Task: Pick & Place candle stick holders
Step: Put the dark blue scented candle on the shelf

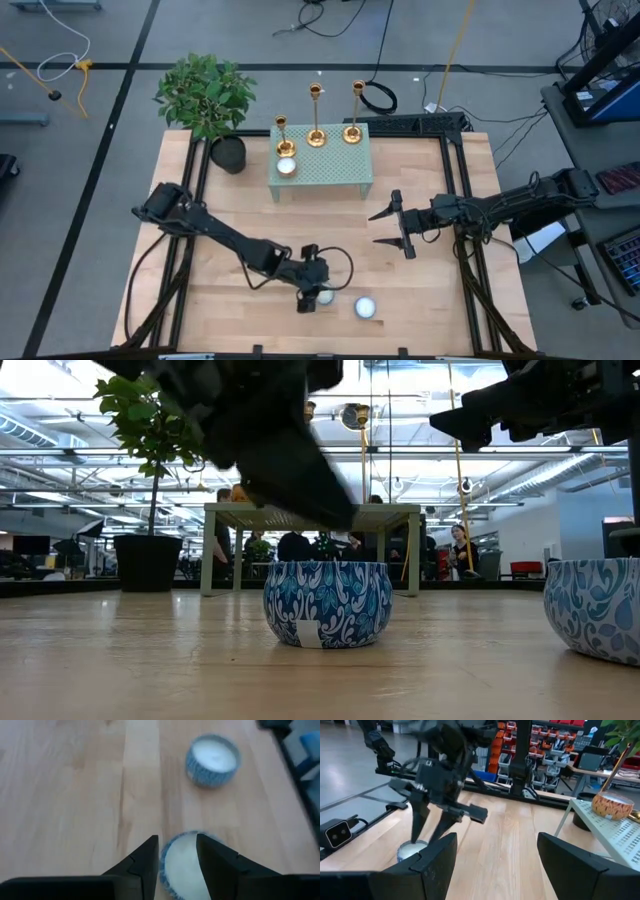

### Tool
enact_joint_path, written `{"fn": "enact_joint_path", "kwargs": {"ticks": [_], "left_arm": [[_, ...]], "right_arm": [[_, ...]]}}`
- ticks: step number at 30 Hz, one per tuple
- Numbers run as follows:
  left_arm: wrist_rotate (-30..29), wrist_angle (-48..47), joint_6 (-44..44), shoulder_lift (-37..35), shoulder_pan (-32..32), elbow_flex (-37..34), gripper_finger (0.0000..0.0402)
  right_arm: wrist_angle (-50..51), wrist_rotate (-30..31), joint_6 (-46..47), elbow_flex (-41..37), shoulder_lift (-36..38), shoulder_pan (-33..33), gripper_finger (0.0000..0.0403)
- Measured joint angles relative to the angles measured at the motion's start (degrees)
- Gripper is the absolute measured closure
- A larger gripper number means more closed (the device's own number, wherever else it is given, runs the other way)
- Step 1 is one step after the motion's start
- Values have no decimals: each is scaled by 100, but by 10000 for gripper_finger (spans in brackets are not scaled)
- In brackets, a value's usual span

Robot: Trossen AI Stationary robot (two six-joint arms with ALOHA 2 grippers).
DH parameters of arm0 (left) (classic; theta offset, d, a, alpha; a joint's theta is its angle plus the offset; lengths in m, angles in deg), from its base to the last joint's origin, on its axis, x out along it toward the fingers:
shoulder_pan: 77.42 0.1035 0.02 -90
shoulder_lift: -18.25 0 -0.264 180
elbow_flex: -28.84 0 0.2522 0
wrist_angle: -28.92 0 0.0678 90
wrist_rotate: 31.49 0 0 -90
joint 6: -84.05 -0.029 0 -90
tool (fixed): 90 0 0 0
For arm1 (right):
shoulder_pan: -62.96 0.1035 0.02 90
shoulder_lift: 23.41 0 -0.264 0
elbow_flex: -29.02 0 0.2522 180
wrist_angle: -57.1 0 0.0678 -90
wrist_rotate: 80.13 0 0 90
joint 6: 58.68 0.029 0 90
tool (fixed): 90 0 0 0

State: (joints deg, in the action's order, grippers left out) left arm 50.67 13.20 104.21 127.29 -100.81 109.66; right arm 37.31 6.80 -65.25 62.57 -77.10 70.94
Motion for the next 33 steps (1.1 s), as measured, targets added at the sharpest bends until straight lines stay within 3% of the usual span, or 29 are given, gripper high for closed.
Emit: {"fn": "enact_joint_path", "kwargs": {"ticks": [5, 14, 20, 26, 33], "left_arm": [[-27, -83, 411, 152, 10, -10, 266], [6, -128, 410, 209, 10, -12, 266], [-76, -113, -510, -31, -134, -12, 266], [326, -95, -861, 12, -421, -12, 266], [-97, -84, -1150, 43, -545, -14, 266]], "right_arm": [[-2, 0, 6, 0, 0, 0, 135], [-29, 0, 6, 0, 0, -1, 135], [1, 0, 7, 0, 0, -1, 135], [23, 0, 9, 0, 0, 1, 135], [31, -1, 9, 0, 0, 1, 135]]}}
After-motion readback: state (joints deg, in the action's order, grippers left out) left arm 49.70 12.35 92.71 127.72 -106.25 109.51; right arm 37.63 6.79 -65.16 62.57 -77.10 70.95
